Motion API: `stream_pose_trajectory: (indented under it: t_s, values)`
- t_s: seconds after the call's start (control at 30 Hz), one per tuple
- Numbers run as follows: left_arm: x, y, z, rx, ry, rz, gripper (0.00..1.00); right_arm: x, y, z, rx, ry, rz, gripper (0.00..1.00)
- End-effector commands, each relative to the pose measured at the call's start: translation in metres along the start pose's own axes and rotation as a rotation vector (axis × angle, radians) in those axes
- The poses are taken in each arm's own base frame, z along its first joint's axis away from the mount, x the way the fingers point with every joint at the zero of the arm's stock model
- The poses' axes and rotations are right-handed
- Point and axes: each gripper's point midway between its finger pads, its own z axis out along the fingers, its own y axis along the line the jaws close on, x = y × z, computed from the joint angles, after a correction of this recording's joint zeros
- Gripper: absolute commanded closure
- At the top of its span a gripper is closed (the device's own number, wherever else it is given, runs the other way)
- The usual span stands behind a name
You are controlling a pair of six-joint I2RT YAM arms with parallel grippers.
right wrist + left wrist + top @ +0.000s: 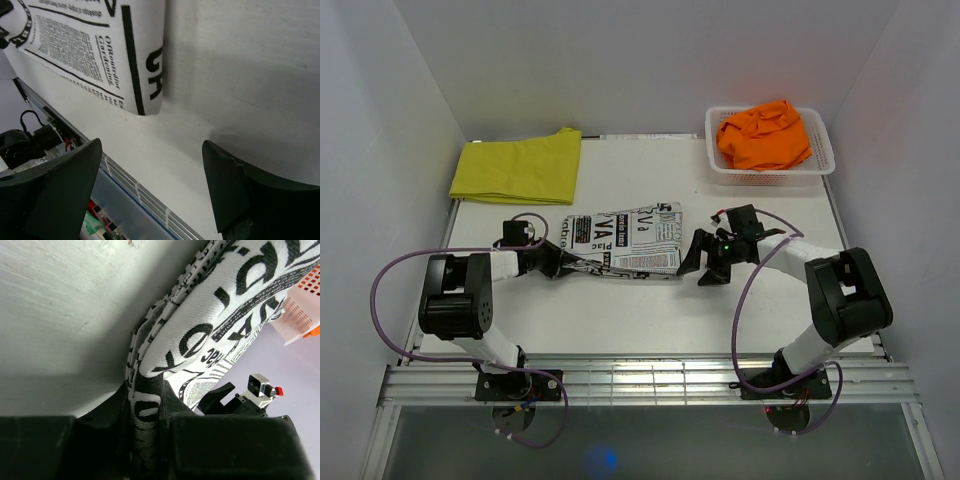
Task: Fold and stack the trousers
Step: Neatly place the folded trousers to the corner
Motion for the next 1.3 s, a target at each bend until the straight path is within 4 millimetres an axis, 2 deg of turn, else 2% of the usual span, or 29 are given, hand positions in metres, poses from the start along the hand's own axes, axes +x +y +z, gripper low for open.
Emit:
stream_pose_trajectory:
  t_s: [0.0, 0.07, 0.13, 0.3, 0.47, 0.53, 0.57, 0.63, 0.73, 0.83, 0.87, 1.03, 1.17, 1.2, 1.27]
  values:
    - [-0.005, 0.003, -0.007, -0.028, -0.056, 0.042, 1.0, -0.025, 0.024, 0.006, -0.101, -0.06, 0.036, 0.16]
    - [-0.006, 0.004, -0.007, -0.034, -0.06, 0.047, 1.0, -0.03, 0.019, 0.013, -0.1, -0.057, 0.057, 0.19]
    - [-0.006, 0.006, -0.008, -0.043, -0.065, 0.053, 1.0, -0.038, 0.023, 0.016, -0.112, -0.06, 0.06, 0.22]
    - [-0.009, 0.003, -0.009, -0.041, -0.073, 0.06, 1.0, -0.043, 0.021, 0.033, -0.096, -0.025, 0.096, 0.38]
    - [-0.014, 0.001, -0.009, -0.048, -0.089, 0.066, 1.0, -0.043, 0.03, 0.045, -0.111, 0.007, 0.108, 0.41]
    - [-0.015, 0.001, -0.009, -0.05, -0.09, 0.061, 1.0, -0.039, 0.038, 0.048, -0.115, 0.025, 0.108, 0.36]
    - [-0.016, 0.002, -0.009, -0.056, -0.093, 0.061, 1.0, -0.036, 0.038, 0.049, -0.11, 0.033, 0.112, 0.27]
    - [-0.018, 0.004, -0.01, -0.062, -0.096, 0.054, 1.0, -0.027, 0.038, 0.05, -0.095, 0.056, 0.125, 0.17]
    - [-0.019, 0.006, -0.01, -0.063, -0.1, 0.046, 1.0, -0.01, 0.029, 0.045, -0.055, 0.081, 0.149, 0.14]
    - [-0.019, 0.008, -0.009, -0.063, -0.096, 0.038, 1.0, 0.0, 0.021, 0.044, -0.032, 0.09, 0.167, 0.21]
    - [-0.019, 0.007, -0.009, -0.059, -0.093, 0.041, 1.0, 0.008, 0.016, 0.045, -0.027, 0.104, 0.183, 0.27]
    - [-0.018, 0.008, -0.009, -0.063, -0.091, 0.045, 1.0, 0.01, 0.006, 0.047, -0.028, 0.109, 0.215, 0.3]
    - [-0.018, 0.008, -0.01, -0.061, -0.094, 0.056, 1.0, -0.013, 0.02, 0.05, -0.077, 0.065, 0.181, 0.53]
    - [-0.018, 0.009, -0.01, -0.063, -0.095, 0.066, 1.0, -0.025, 0.028, 0.052, -0.097, 0.046, 0.161, 0.56]
    - [-0.019, 0.009, -0.011, -0.069, -0.098, 0.075, 1.0, -0.042, 0.036, 0.053, -0.11, 0.012, 0.118, 0.78]
